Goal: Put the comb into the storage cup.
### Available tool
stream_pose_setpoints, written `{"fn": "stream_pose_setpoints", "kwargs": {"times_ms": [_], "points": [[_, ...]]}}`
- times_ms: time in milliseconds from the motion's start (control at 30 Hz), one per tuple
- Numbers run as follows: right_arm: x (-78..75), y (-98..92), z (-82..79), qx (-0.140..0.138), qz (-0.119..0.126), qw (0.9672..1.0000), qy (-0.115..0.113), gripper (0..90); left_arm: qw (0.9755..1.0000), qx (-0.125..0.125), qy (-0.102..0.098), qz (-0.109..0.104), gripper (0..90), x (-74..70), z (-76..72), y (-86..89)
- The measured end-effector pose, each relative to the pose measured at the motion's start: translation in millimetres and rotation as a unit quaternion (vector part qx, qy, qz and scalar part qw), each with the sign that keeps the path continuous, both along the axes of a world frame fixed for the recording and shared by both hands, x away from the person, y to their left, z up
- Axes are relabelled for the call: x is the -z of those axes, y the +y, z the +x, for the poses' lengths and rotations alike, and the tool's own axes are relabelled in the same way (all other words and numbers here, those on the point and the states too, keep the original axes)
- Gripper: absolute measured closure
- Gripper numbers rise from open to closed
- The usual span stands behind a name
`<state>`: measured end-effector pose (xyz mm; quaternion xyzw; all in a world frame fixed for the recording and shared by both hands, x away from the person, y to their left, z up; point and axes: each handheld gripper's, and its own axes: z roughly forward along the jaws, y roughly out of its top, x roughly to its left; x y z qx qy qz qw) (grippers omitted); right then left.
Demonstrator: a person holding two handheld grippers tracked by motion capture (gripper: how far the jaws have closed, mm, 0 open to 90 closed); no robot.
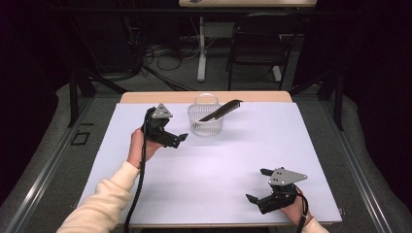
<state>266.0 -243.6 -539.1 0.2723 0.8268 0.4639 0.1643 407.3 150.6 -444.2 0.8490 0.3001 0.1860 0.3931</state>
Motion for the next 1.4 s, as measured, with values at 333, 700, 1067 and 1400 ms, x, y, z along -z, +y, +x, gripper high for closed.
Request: {"fn": "stream_pose_setpoints", "kwargs": {"times_ms": [333,700,1067,1400], "points": [[0.1,0.1,0.5,0.001,-0.001,1.0000,0.000,0.0,0.9998,-0.019,0.009,0.004,0.0,10.6,-18.2,18.0],[0.4,0.3,0.6,0.001,-0.001,1.0000,0.001,0.0,0.9996,-0.020,0.016,0.008,0.0,21.3,-35.9,29.8],[0.4,0.6,0.6,0.001,-0.002,1.0000,-0.001,0.0,0.9993,-0.030,0.021,0.001,0.0,30.0,-53.6,41.5],[0.2,1.1,0.4,0.001,-0.002,1.0000,0.000,0.0,0.9992,-0.034,0.021,-0.001,0.0,32.8,-69.4,49.3]]}}
